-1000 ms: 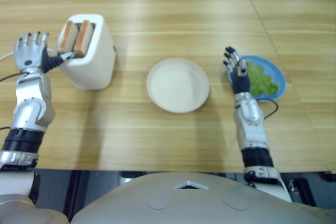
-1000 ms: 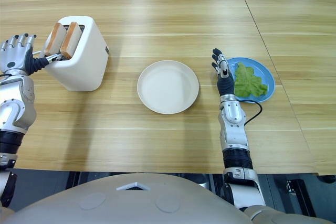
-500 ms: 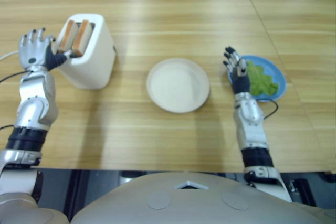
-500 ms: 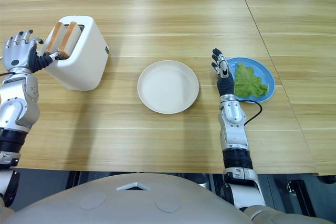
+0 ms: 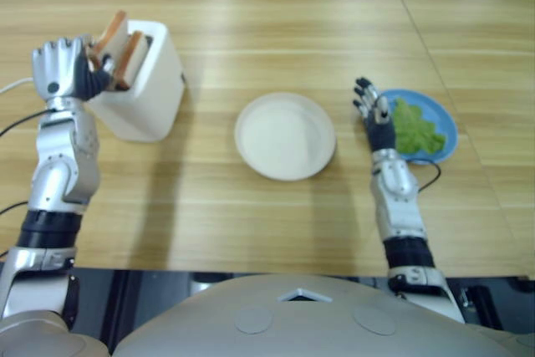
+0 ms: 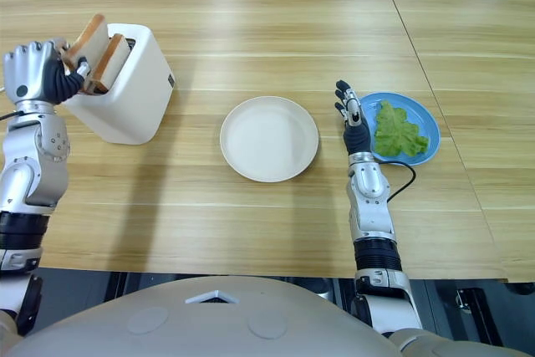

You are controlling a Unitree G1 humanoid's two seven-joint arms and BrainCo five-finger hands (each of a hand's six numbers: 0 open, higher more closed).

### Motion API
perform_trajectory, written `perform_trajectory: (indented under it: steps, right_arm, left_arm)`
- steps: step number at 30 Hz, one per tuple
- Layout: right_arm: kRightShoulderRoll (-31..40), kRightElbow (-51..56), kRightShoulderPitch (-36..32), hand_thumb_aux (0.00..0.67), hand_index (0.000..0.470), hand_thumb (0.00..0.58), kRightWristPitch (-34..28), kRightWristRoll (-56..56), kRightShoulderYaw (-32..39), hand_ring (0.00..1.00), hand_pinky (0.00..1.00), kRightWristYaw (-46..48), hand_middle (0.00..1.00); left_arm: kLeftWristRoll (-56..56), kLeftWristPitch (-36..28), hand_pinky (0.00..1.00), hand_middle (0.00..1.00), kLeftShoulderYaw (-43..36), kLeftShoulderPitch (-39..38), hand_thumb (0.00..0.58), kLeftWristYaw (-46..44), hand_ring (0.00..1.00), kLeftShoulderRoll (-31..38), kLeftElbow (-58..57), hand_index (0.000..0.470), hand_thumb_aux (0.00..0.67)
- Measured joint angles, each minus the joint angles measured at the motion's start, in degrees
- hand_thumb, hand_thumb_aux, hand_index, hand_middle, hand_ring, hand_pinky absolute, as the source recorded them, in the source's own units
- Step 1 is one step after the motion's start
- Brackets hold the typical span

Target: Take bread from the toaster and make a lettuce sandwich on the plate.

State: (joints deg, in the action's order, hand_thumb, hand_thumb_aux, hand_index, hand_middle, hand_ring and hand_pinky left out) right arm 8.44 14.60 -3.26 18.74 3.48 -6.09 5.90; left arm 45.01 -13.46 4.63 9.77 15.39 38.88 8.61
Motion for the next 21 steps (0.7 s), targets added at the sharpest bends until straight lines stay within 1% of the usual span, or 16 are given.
perform_trajectory:
  steps: [2,6,8,10,11,13,16,18,20,21]
  right_arm:
    - [-0.04,0.04,0.01,0.0,0.0,0.0,-0.21,-0.25,0.15,0.0,0.0,0.0,0.0]
    - [-0.06,0.34,0.01,0.0,0.0,0.0,-0.4,-0.63,0.22,0.0,0.0,0.0,0.0]
    - [-0.08,0.46,0.01,0.0,0.0,0.0,-0.48,-0.67,0.2,0.0,0.0,0.01,0.0]
    - [-0.23,0.46,-0.08,0.0,0.0,0.0,-0.52,-0.69,0.44,0.0,0.0,0.01,0.0]
    - [-0.33,0.48,-0.1,0.0,0.0,0.0,-0.53,-0.71,0.76,0.0,0.0,0.01,0.0]
    - [-0.52,0.56,-0.13,0.0,0.0,0.0,-0.53,-0.88,1.12,0.0,0.0,0.01,0.0]
    - [-0.48,0.72,-0.17,0.0,0.0,0.0,-0.55,-0.91,1.11,0.0,0.0,0.0,0.0]
    - [-0.47,0.77,-0.21,0.0,0.0,0.0,-0.55,-0.91,1.1,0.0,0.0,0.0,0.0]
    - [-0.48,0.77,-0.25,0.0,0.0,0.0,-0.56,-0.91,1.09,0.0,0.0,-0.03,0.0]
    - [-0.48,0.77,-0.32,0.0,0.0,0.0,-0.58,-0.91,1.07,0.0,0.0,-0.05,0.0]
  left_arm:
    - [-2.49,1.96,1.0,1.0,3.41,0.0,0.58,1.87,1.0,-0.98,3.53,0.46,0.67]
    - [-12.29,7.69,1.0,1.0,11.17,0.27,0.58,3.25,1.0,-5.08,8.32,0.46,0.67]
    - [-19.97,11.12,1.0,1.0,13.86,1.19,0.58,1.95,1.0,-8.55,11.24,0.46,0.67]
    - [-28.83,13.18,1.0,1.0,14.03,2.89,0.58,-1.66,1.0,-12.08,13.8,0.46,0.67]
    - [-33.58,13.64,1.0,1.0,13.36,3.83,0.58,-4.08,1.0,-14.4,14.53,0.46,0.67]
    - [-39.2,13.6,1.0,1.0,10.82,4.31,0.58,-7.74,1.0,-17.69,14.53,0.46,0.67]
    - [-46.99,11.5,1.0,1.0,6.46,4.72,0.58,-13.0,1.0,-24.08,11.83,0.46,0.67]
    - [-51.34,10.47,1.0,1.0,2.01,4.07,0.58,-17.09,1.0,-29.71,7.47,0.46,0.67]
    - [-53.67,9.95,1.0,1.0,-3.73,1.69,0.58,-21.24,1.0,-35.13,0.69,0.46,0.67]
    - [-53.96,9.87,1.0,1.0,-5.96,0.53,0.58,-22.58,1.0,-36.59,-2.32,0.46,0.67]
